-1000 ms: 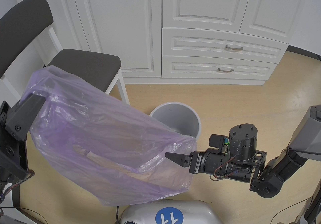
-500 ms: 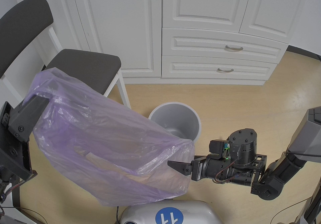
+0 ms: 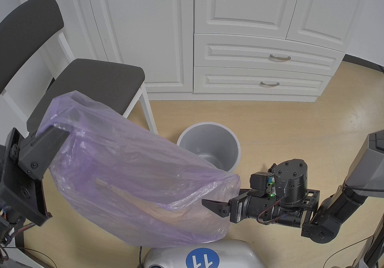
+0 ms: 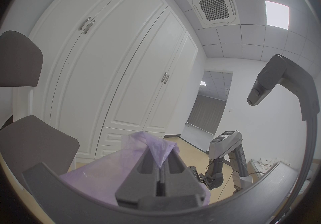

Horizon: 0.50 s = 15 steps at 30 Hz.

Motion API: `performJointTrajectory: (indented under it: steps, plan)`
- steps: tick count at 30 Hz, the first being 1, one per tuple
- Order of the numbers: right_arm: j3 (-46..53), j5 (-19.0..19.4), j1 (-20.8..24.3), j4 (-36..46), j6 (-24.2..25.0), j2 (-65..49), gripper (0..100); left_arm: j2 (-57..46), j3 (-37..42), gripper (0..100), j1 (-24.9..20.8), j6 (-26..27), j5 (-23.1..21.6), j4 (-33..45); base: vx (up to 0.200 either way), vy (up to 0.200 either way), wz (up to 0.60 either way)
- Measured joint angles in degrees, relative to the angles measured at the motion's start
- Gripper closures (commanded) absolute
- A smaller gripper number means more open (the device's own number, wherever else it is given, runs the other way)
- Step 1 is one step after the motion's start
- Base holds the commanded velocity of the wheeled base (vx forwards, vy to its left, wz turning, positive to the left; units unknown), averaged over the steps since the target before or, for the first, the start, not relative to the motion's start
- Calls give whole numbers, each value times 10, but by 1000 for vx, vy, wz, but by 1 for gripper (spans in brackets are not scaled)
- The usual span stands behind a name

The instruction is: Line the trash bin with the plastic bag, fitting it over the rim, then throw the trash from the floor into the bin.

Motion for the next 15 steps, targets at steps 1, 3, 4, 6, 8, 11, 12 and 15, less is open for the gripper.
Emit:
performJointTrajectory:
  steps: [1,3,4,6,8,11,12,15]
  plan:
    - [0,0,1,0,0,0,0,1,0,100,-1,0,0,0,0,0,0]
    - [1,0,2,0,-1,-1,0,1,0,100,-4,0,0,0,0,0,0]
    - [1,0,2,0,-1,-2,0,2,1,100,-5,0,0,0,0,0,0]
    - [2,0,2,0,-1,-2,0,2,1,100,-5,0,0,0,0,0,0]
    - [3,0,3,0,-1,-2,0,3,1,100,-6,0,0,0,0,0,0]
    - [3,-1,3,0,-2,-5,0,3,2,100,-6,1,0,0,0,0,0]
    - [4,-1,3,0,-3,-6,0,3,2,100,-6,1,0,0,0,0,0]
    - [7,-1,0,0,-10,-15,0,3,5,100,-6,2,0,0,0,0,0]
